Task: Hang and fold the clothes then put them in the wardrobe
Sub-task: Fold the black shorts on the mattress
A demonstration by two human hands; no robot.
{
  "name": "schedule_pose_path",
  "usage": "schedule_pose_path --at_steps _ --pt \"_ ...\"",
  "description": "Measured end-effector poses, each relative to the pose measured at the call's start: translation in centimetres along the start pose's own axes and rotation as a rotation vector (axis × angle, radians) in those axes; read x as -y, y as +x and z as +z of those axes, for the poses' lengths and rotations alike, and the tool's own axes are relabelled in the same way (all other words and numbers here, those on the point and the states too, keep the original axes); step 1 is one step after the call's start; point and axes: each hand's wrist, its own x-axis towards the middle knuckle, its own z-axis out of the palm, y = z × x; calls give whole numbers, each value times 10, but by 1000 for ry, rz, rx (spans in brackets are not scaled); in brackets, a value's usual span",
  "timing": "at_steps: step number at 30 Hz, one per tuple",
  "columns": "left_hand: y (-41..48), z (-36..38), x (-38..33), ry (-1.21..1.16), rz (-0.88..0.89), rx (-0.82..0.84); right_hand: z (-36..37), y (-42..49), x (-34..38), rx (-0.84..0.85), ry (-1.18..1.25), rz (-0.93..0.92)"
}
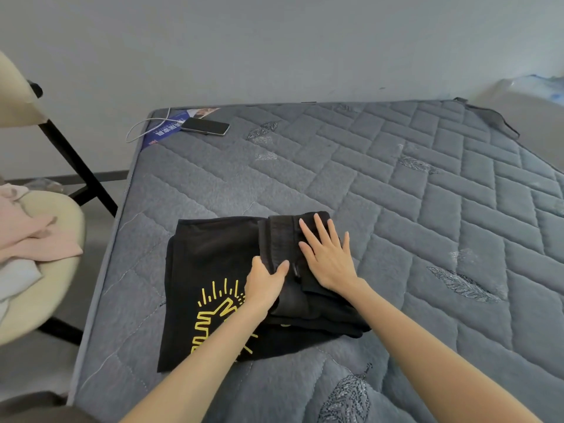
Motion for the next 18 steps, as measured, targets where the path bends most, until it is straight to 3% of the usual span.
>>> schedule_pose_path --at_steps 2,3,6,8,10,12,18 --pt "-1 -1 12 158 -58 28 13 -3 -4 26 -116 -22" --pt "-4 -1 17 291 -2 -11 18 -4 -7 31 -135 -23" --pt "-6 -1 26 724 470 -232 24 -4 -15 46 -63 -27" --pt "0 0 27 998 697 -164 25 -3 -18 47 6 -38" --pt "8 0 31 1140 683 -12 27 -5 -19 25 62 -15" --pt "13 -1 38 1126 581 88 28 -8 -18 9 116 40" --pt "16 -13 32 1033 493 274 19 -17 -13 -78 156 171"
